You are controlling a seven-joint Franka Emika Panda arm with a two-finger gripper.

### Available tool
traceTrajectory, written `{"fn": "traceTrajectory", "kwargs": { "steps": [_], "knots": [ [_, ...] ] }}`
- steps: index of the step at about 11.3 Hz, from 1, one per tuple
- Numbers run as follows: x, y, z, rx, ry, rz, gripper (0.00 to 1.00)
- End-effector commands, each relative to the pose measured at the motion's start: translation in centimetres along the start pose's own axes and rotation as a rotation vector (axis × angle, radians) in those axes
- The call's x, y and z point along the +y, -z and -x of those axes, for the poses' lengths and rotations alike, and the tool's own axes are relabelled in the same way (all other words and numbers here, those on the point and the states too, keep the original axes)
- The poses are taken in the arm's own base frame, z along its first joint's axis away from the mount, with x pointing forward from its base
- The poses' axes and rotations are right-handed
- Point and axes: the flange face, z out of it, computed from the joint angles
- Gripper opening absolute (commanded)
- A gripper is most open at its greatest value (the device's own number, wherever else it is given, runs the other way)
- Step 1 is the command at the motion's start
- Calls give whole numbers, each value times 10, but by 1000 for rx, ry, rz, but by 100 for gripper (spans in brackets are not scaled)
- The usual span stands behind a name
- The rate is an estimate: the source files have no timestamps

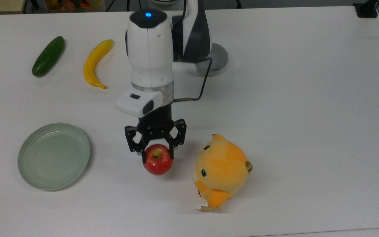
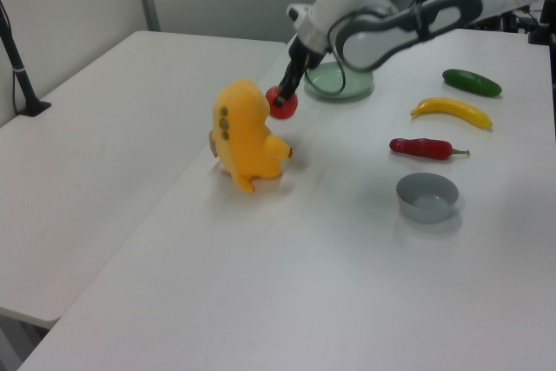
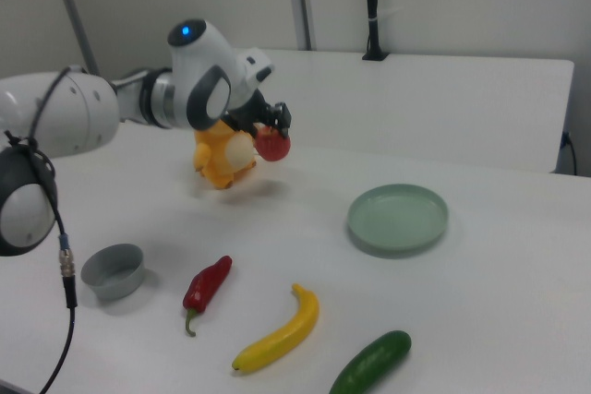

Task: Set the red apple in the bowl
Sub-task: 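Lift the red apple and carry it toward the grey bowl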

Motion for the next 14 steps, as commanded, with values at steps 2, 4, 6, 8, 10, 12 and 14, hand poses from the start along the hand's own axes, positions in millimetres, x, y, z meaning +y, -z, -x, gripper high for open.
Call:
{"fn": "traceTrajectory", "kwargs": {
  "steps": [2, 4, 6, 8, 10, 12, 14],
  "knots": [
    [12, 104, 2, -135, -9, -23, 21],
    [10, 148, 11, -238, -12, -48, 21],
    [6, 186, 24, -367, -12, -81, 21],
    [-6, 211, 43, -486, 2, -124, 22],
    [-17, 224, 61, -552, -21, -166, 19],
    [-11, 227, 64, -551, -60, -182, 21],
    [-4, 235, 63, -534, -60, -179, 21]
  ]
}}
